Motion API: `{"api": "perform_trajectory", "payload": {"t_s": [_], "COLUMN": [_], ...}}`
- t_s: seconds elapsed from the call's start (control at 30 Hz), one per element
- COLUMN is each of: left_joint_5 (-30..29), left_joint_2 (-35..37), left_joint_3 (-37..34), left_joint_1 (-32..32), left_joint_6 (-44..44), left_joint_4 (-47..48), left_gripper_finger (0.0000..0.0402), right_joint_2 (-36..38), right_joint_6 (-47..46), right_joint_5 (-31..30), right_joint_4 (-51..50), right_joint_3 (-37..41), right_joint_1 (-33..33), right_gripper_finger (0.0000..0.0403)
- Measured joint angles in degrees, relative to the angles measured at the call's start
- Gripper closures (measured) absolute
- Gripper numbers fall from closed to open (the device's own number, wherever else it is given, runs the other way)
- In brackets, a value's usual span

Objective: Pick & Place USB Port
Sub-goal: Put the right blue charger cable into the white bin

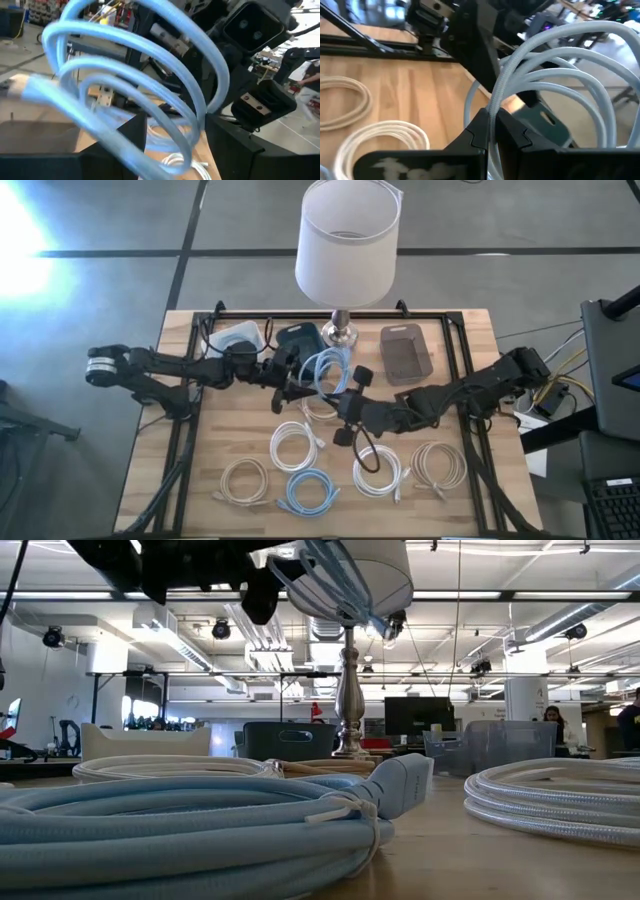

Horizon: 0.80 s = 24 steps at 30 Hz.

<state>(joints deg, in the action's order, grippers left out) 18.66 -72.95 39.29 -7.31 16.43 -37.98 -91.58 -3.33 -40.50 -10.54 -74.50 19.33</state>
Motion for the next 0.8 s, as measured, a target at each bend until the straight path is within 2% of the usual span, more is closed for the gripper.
{"api": "perform_trajectory", "payload": {"t_s": [0.1,0.3,0.63,0.8], "left_joint_5": [-0.10,0.39,0.82,3.91], "left_joint_2": [0.00,-0.11,0.00,0.00], "left_joint_3": [0.06,-0.07,-0.13,-0.24], "left_joint_1": [0.00,0.09,0.17,0.53], "left_joint_6": [-0.07,-0.07,-2.88,-5.73], "left_joint_4": [-1.60,-1.41,1.14,0.93], "left_gripper_finger": [0.0197,0.0197,0.0197,0.0197], "right_joint_2": [-1.22,-3.00,-1.25,-0.57], "right_joint_6": [-1.35,-1.91,-1.18,-1.21], "right_joint_5": [2.08,2.19,1.63,0.68], "right_joint_4": [0.90,1.13,0.29,0.73], "right_joint_3": [-0.01,-0.11,0.04,0.04], "right_joint_1": [-1.09,-2.99,-3.12,-3.32], "right_gripper_finger": [0.0390,0.0390,0.0390,0.0390]}}
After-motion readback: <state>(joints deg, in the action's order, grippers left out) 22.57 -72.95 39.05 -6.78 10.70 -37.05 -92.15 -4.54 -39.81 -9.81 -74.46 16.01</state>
